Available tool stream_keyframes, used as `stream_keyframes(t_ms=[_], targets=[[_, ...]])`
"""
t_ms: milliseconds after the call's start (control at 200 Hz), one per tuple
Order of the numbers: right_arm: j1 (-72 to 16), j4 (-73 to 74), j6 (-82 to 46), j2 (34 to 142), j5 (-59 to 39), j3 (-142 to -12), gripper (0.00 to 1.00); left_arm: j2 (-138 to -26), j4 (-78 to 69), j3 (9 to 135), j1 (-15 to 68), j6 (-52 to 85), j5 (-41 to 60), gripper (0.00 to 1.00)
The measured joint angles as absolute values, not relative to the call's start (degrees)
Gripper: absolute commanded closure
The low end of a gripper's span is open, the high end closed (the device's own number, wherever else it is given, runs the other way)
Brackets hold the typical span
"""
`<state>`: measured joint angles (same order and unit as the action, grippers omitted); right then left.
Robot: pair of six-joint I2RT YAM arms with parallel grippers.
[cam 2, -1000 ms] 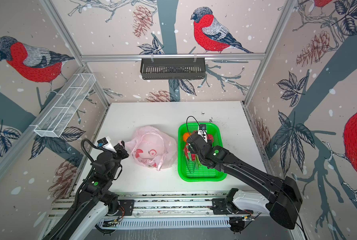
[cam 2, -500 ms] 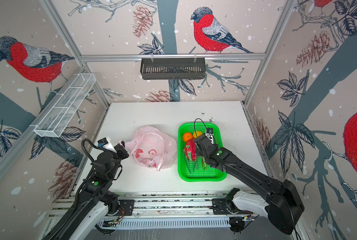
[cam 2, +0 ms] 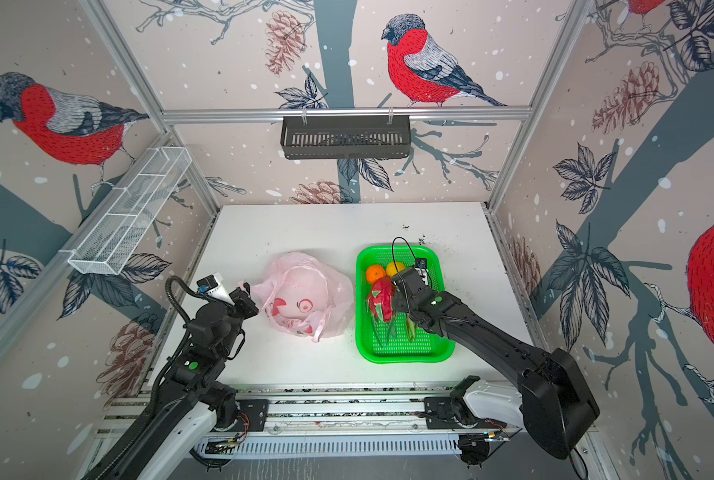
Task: Untie the knot of the plastic bag and take out the fruit
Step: 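Lower the dragon fruit into the basket beside the other dragon fruit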
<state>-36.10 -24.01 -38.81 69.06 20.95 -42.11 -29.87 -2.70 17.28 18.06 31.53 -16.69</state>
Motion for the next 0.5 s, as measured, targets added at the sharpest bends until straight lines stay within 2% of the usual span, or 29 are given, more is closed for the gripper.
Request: stream_keyframes(t_ms=[345,500], targets=[[-34.1,-22.1,-38.6,71.4,19.3,-40.7,0.65,-30.0,-2.7,17.3,18.1,31.5,-16.7,1.00],[-33.6,-21.2,-38.3,71.4,18.3,-40.1,0.65,-30.0,-2.7,17.3,18.1,31.5,-16.7,0.96]])
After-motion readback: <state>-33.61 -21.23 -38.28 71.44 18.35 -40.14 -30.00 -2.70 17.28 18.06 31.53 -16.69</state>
